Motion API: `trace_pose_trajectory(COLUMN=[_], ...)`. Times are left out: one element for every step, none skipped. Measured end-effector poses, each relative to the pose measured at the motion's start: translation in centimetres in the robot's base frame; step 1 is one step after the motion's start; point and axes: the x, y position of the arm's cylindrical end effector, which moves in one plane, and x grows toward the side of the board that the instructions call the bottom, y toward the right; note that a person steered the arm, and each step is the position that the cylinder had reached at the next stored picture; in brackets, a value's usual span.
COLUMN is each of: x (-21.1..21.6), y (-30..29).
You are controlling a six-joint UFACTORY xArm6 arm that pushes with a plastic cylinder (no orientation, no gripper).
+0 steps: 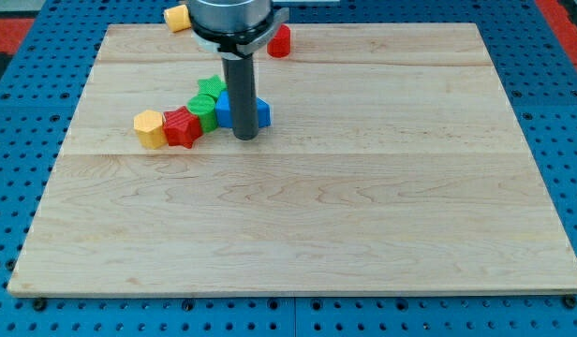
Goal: Slide the group of blocks slightly left
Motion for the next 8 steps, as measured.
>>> trace_pose_trajectory(x=[3.0, 1.5, -4.3, -4.8, -5.6, -3.3, -3.7, -0.4], y=[3.4, 10.3, 6.8, 2.4, -0.5, -0.8, 3.7, 5.6])
